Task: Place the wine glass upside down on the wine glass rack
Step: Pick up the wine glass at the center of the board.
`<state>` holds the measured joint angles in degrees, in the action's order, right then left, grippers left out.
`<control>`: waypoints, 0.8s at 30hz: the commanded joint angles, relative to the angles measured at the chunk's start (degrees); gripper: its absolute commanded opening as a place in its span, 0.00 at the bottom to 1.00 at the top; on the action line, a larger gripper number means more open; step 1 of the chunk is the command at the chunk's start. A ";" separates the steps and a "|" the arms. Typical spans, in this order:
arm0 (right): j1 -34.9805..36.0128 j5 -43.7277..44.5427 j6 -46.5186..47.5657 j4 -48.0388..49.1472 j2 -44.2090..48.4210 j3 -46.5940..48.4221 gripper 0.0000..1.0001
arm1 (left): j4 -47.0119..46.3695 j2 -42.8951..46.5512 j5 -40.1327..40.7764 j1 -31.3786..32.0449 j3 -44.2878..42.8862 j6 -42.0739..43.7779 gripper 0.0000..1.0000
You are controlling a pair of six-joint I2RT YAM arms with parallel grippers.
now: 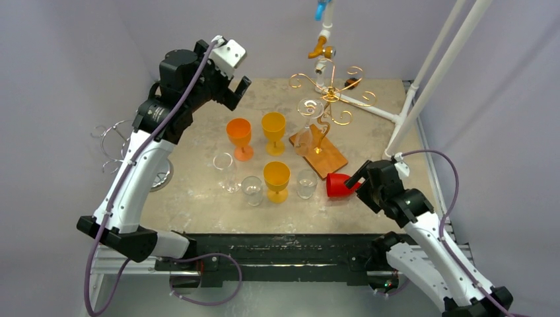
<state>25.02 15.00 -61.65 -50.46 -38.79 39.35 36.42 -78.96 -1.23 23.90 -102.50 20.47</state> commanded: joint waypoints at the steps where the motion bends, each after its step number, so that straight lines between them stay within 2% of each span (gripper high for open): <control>1: -0.23 2.11 -5.72 7.24 -5.30 -0.96 0.86 | 2.43 1.54 -1.64 0.01 1.47 -1.66 1.00; 8: -0.23 4.14 -9.62 13.94 -11.57 -3.76 0.99 | 2.77 2.17 -2.45 0.01 2.19 -1.30 1.00; 13: -0.37 7.77 -9.90 13.95 -15.99 -3.66 0.99 | 2.99 2.90 -2.55 0.01 2.50 -0.46 1.00; 24: -0.76 4.85 -10.79 21.52 -24.34 -6.28 0.99 | 3.51 3.48 -3.69 0.01 2.84 -0.40 1.00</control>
<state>24.36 19.79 -71.09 -31.20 -60.60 33.65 38.96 -76.60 -4.73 23.92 -99.83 20.36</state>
